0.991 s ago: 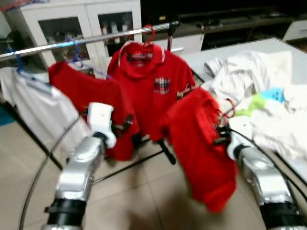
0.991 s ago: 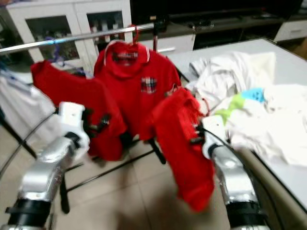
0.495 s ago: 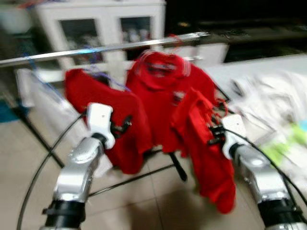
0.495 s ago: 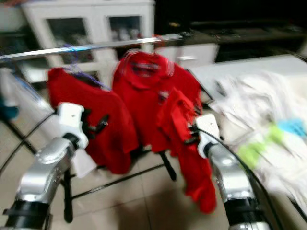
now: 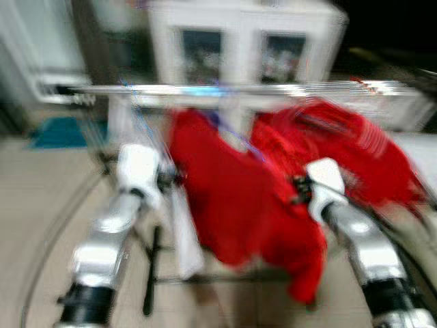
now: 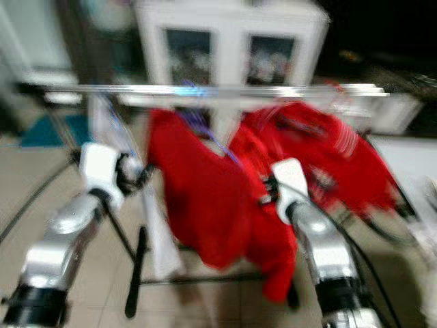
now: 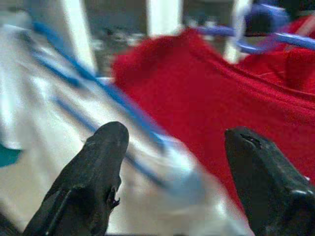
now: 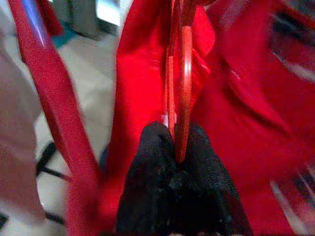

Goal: Hang hanger

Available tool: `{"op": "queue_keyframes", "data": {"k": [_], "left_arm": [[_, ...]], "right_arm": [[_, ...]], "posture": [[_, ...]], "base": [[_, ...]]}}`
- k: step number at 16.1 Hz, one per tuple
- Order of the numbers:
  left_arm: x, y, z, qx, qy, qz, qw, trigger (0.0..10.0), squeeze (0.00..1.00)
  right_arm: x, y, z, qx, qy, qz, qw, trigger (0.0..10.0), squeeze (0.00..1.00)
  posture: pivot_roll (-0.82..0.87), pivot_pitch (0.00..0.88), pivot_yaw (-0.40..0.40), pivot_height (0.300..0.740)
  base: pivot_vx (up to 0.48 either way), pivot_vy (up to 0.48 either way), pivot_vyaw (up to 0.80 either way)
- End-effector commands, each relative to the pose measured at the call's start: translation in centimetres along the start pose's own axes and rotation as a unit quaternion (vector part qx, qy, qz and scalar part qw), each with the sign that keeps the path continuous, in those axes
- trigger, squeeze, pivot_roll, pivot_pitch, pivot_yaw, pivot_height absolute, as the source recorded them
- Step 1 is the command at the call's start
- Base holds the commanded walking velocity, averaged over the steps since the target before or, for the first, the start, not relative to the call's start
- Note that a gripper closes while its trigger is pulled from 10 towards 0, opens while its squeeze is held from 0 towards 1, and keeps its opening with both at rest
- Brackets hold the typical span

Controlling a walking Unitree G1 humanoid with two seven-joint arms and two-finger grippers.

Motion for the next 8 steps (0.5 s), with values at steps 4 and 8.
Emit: {"op": "queue_keyframes", "data": {"k": [4,8], "left_arm": [[3.1,1.2,4.3,-0.177,-0.042,0.022,0.983,10.0,0.00],[2.6,2.0,5.7,-0.240,-0.071,-0.018,0.968,10.0,0.00]], "right_arm": [[3.4,0.0,4.2,-0.066,0.011,0.048,0.997,10.0,0.00],[3.1,1.1,6.5,-0.093,0.010,0.050,0.994,10.0,0.00]], "posture": [[0.03,0.000,-0.055,0.740],[0.02,0.000,-0.064,0.740]], "base": [[0.105,0.000,0.00],[0.000,0.000,0.00]]}}
Point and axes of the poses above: a point about 5 cm out from each wrist's last joint towards the gripper, its own y axis pointing back from the gripper into the wrist, its own x axis along the axis of the wrist's last joint, z = x × y, the point moved 2 cm from there along -y, pointing out of the wrist towards the gripper, and after that the axes turned 14 degrees about y, right-handed, at the moved point
